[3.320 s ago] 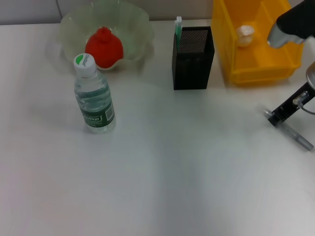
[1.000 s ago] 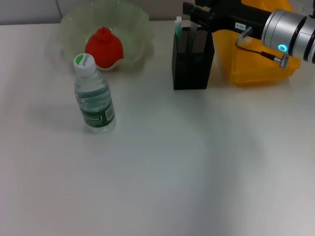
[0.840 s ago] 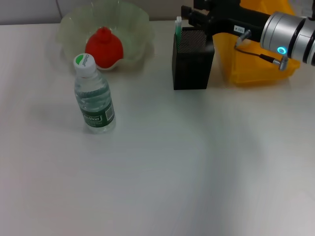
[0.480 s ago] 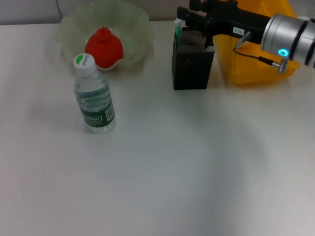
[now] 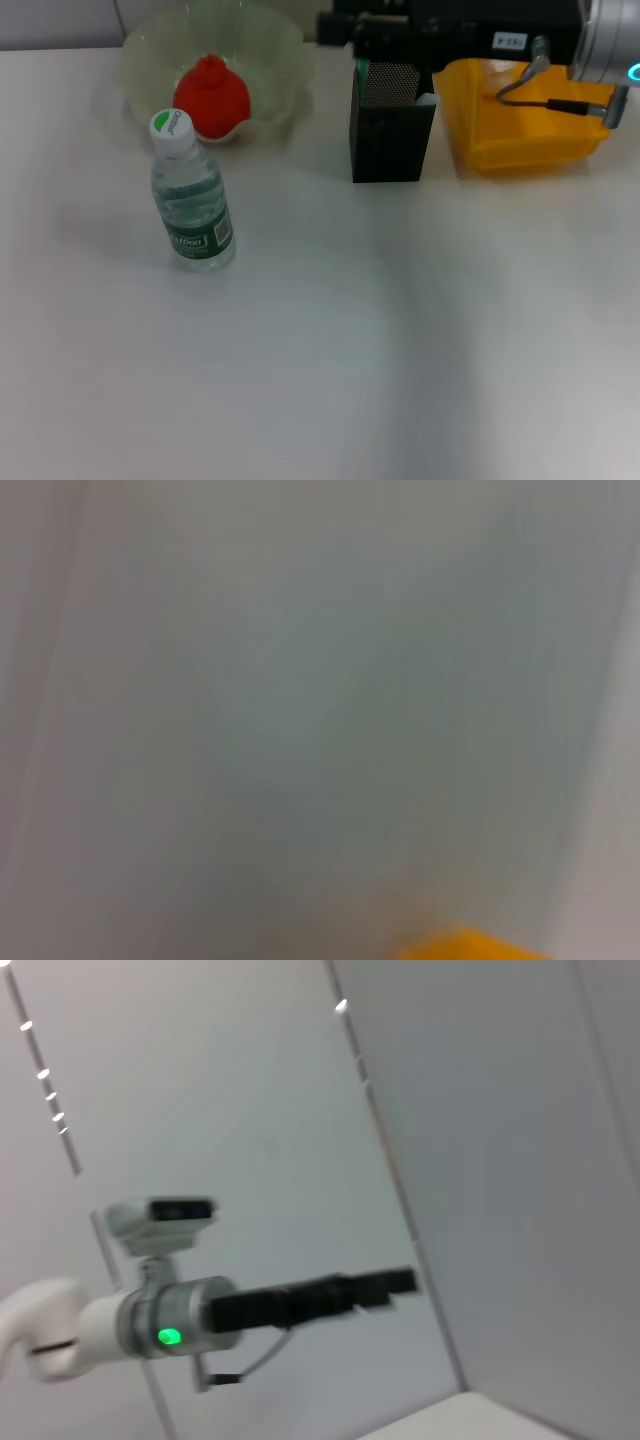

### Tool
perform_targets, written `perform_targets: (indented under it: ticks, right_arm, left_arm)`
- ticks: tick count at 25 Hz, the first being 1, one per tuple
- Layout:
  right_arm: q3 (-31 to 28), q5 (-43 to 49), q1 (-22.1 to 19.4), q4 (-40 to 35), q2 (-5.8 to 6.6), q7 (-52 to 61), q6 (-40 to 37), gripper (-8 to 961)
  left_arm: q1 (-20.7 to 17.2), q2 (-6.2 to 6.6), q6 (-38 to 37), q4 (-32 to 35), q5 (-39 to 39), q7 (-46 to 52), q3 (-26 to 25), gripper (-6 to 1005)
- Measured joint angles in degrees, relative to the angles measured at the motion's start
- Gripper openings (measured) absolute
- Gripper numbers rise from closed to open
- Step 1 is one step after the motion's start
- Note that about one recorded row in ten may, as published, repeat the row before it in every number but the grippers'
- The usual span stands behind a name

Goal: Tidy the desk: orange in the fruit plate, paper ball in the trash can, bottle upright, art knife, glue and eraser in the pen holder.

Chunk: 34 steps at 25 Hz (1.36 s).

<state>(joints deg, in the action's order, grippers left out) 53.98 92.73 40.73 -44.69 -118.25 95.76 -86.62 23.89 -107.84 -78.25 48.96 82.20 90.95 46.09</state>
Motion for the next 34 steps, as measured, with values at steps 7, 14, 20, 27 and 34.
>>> perform_targets:
  ticks: [7,14,20,27,34]
  right_arm:
    - [5.13,3.25,1.4,-0.96,0.71,0.86,-0.52,691]
    - [5.45,4.34,1.75,-0.61,0.57,0.95,-3.18,751]
    - [5.55,5.05,3.44,1.77,1.17,1.22,-5.67,751]
    - [5.29,9.29,4.68,3.73,1.01,1.4,-3.95,751]
    - [5.17,9.71,4.57,4.35,1.24,1.27,-2.82,751]
  left_arm:
    - [3.05,1.16,-16.42,-1.65,12.83,1.3,-0.44,663]
    - [3.37,3.03,-27.14,-6.3,13.43,0.61,-1.98,663]
    - [4.21,2.7,-29.06,-7.94,16.62,0.98,-1.53,663]
    - [6.04,1.51,-28.68,-9.47,19.56,1.09,-1.44,663]
    - [7.0,1.03,-27.6,-9.88,19.98,1.34,-1.41,663]
